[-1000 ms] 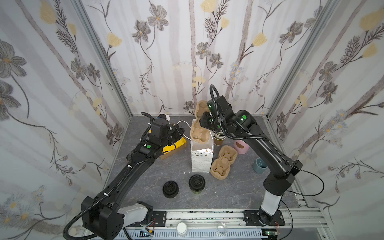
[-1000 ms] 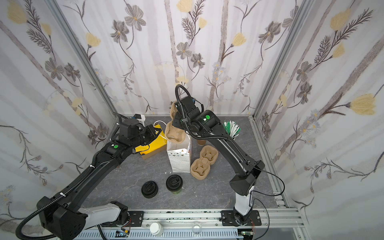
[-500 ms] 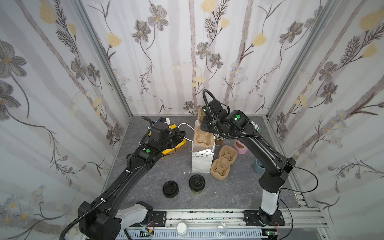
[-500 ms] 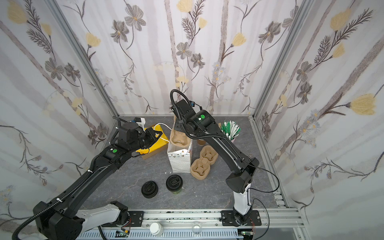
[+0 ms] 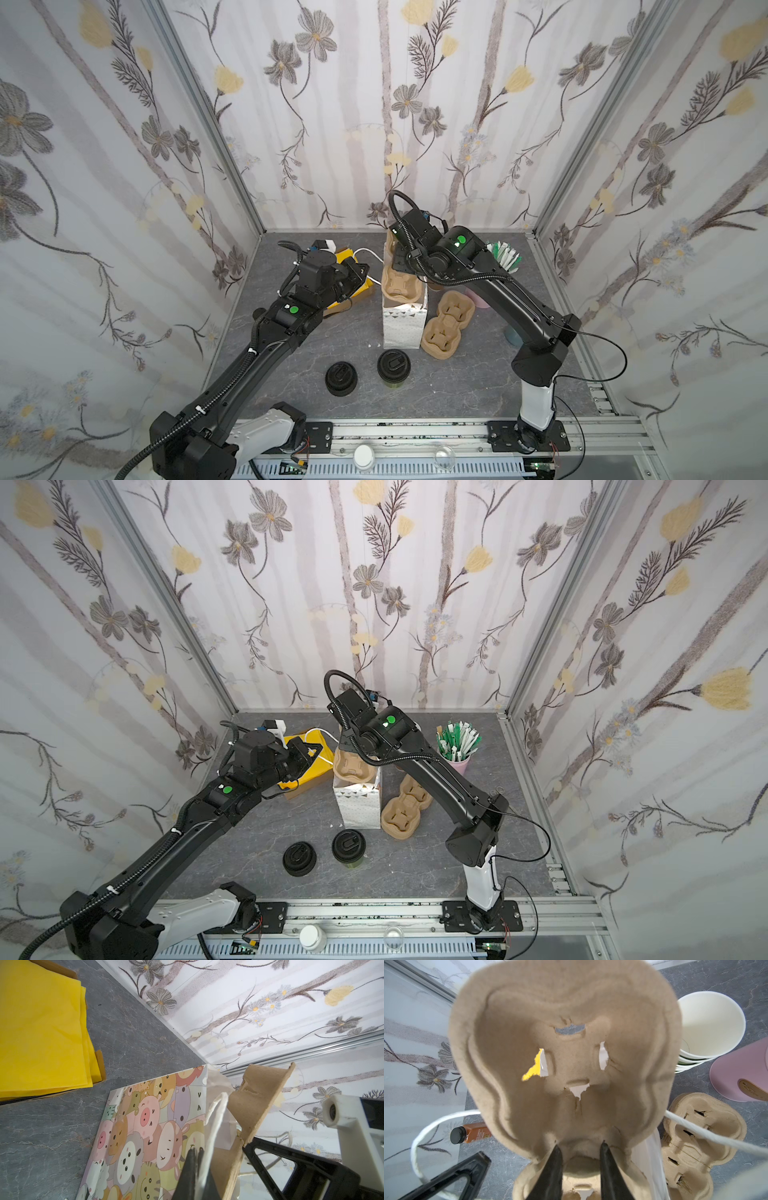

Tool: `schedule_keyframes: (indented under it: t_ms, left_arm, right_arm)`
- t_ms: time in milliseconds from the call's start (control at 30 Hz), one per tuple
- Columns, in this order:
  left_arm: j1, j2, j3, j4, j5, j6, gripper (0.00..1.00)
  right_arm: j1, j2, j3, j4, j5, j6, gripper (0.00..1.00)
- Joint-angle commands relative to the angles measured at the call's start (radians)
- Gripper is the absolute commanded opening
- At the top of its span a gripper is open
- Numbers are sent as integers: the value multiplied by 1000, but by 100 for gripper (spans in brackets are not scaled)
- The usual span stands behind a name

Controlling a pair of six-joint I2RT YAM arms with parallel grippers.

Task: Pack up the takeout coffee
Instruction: 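Carry the brown pulp carrier over the bag opening with the right gripper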

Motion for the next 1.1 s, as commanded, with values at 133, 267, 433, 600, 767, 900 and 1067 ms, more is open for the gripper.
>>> schedule_keyframes:
  t_ms: [133,267,433,600,767,900,1067]
  left_arm:
    - [-2,-5,-18,77,-33,-46,0]
    - [-2,-2,-25,87,-24,-47,0]
    - [-2,1,-25,97,-16,-46,0]
    - [-2,3,-30,103,-11,-47,0]
    - [-2,7,-30,111,-7,-47,0]
    - [-2,6,-32,115,-7,-48,0]
    - [-4,1,-39,120,-8,-49,0]
  right_arm:
    - [6,-4,8,26,59,48,22]
    - [5,-9,8,51,90,43,23]
    - [5,4,8,31,103,34,23]
    - [6,12,7,8,88,18,23]
    - [8,23,8,-6,57,18,24]
    - [9,29,8,-17,42,17,24]
    - [12,34,8,-51,25,21,24]
